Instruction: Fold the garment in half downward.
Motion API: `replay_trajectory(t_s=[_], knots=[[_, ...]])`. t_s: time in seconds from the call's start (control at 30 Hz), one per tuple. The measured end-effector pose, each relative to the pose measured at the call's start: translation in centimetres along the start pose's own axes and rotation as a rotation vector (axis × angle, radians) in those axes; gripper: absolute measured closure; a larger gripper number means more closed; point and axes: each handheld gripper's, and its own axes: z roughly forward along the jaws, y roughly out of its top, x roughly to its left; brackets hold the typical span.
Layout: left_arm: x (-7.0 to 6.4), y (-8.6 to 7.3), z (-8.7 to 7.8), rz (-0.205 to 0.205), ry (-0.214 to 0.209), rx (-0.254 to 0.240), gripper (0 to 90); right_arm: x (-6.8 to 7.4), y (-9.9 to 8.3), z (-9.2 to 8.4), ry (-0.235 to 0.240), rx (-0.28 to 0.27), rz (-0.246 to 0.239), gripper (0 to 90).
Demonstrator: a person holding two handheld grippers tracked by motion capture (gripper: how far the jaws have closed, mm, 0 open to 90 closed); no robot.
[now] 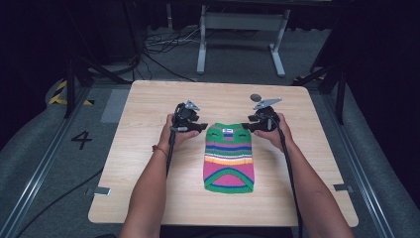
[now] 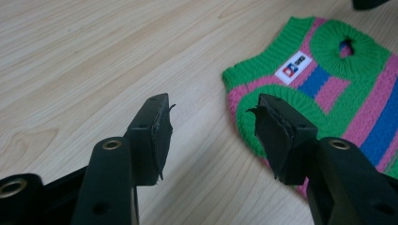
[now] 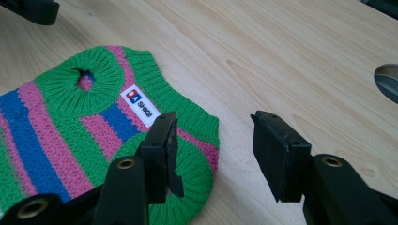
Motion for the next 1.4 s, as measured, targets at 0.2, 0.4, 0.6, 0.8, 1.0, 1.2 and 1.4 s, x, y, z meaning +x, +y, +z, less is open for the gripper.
replay_trajectory(t_s=[0.2,0.4,0.6,0.8,1.0,1.2,1.4], knots=[[-0.1,0.8,1.6,-0.021,-0.008,0.015,50.7,-0.5,-0.1,0.9,-0.003,0.004,0.027,54.7],[-0.9,1.6,3.9,-0.018,0.002,0.047,55.2,-0.8,-0.6,2.1,0.004,0.028,0.050,57.2],[-1.8,1.7,5.5,-0.008,0.030,0.059,58.4,-0.6,-0.6,3.2,-0.024,0.043,0.054,59.5],[-1.6,1.4,5.6,-0.035,0.011,0.056,60.4,-0.4,-0.5,3.5,-0.028,0.052,0.051,62.7],[-1.9,1.5,5.6,-0.013,-0.023,0.069,75.5,-0.6,-0.9,3.6,0.024,0.028,0.095,74.4],[-2.1,1.6,5.7,0.010,-0.020,0.066,82.7,-0.3,-0.7,3.6,0.043,0.040,0.076,85.1],[-2.5,2.2,5.1,0.060,0.023,0.047,83.9,-0.1,-0.5,2.9,0.036,0.022,0.039,86.4]])
